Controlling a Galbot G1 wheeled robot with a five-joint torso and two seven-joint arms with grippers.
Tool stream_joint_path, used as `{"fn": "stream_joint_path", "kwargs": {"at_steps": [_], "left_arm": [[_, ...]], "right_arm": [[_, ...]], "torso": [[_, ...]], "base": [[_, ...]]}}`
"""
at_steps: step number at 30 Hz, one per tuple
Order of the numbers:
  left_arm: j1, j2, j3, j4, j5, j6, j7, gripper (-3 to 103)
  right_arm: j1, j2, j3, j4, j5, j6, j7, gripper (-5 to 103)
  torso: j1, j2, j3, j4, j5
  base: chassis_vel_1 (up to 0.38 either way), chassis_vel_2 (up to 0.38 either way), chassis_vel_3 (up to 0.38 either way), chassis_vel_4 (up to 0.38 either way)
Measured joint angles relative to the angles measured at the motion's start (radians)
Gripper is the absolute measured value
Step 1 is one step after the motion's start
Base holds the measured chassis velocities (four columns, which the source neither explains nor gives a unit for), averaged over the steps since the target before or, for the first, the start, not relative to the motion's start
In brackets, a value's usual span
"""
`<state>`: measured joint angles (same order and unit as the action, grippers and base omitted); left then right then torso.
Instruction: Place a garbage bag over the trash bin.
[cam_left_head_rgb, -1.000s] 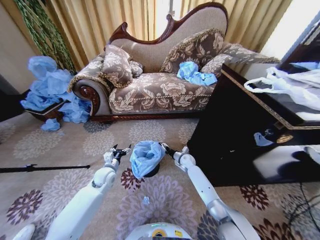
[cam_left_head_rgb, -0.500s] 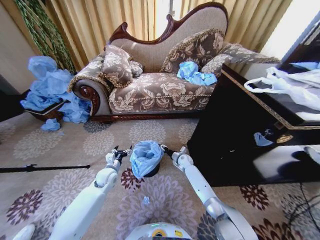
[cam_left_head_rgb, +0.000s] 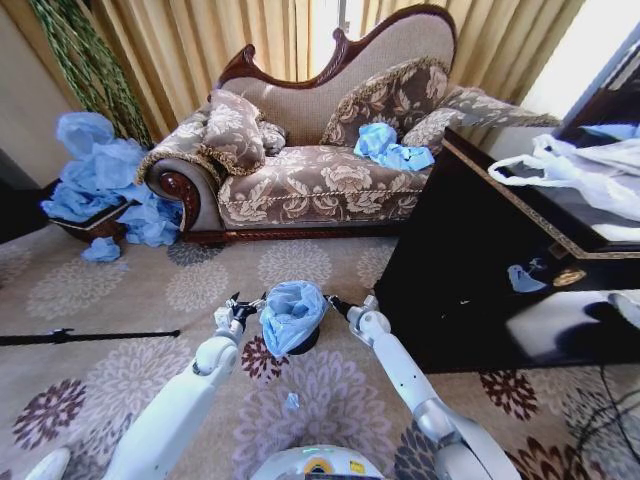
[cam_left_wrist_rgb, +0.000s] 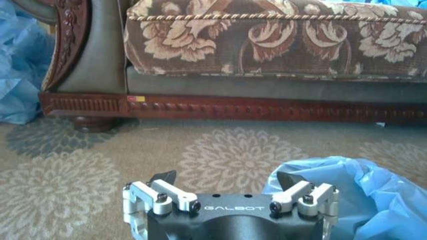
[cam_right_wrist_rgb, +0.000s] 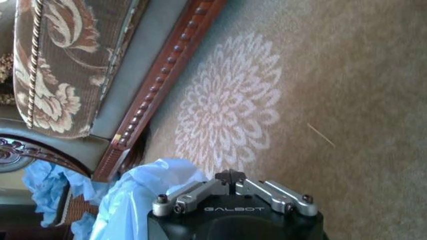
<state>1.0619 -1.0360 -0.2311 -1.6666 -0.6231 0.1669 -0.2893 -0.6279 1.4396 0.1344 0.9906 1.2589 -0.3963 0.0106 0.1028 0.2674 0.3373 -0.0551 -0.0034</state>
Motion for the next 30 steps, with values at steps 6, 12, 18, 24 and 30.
{"fn": "stream_joint_path", "kwargs": {"at_steps": [6,12,18,24,30], "left_arm": [[-0.005,-0.003,0.000,0.000,0.000,0.000,0.001,100],[-0.002,-0.011,0.000,0.000,0.003,0.000,0.002,100],[0.001,-0.014,-0.001,-0.005,0.003,0.000,0.002,100],[0.008,-0.018,-0.006,-0.011,0.006,0.000,0.004,100],[0.020,-0.020,-0.015,-0.021,0.008,-0.001,0.007,100]], "right_arm": [[-0.011,-0.031,0.003,0.064,-0.051,0.026,-0.013,-2],[-0.022,-0.055,-0.003,0.154,-0.101,0.043,-0.025,-2],[-0.034,-0.079,-0.048,0.246,-0.182,0.022,-0.010,-3],[0.010,-0.077,-0.112,0.226,-0.202,-0.018,0.025,7],[0.092,-0.028,-0.070,0.087,-0.017,-0.089,0.115,25]], "torso": [[0.000,0.000,0.000,-0.0002,0.0000],[0.000,0.000,0.000,0.0000,0.0000],[0.000,0.000,0.000,-0.0002,0.0000],[0.000,0.000,0.000,-0.0003,-0.0001],[0.000,0.000,0.000,0.0001,0.0000]], "base": [[0.000,0.000,0.000,0.000],[0.000,0.000,0.000,0.000],[0.000,0.000,0.000,0.000],[0.000,0.000,0.000,0.000],[0.000,0.000,0.000,0.000]]}}
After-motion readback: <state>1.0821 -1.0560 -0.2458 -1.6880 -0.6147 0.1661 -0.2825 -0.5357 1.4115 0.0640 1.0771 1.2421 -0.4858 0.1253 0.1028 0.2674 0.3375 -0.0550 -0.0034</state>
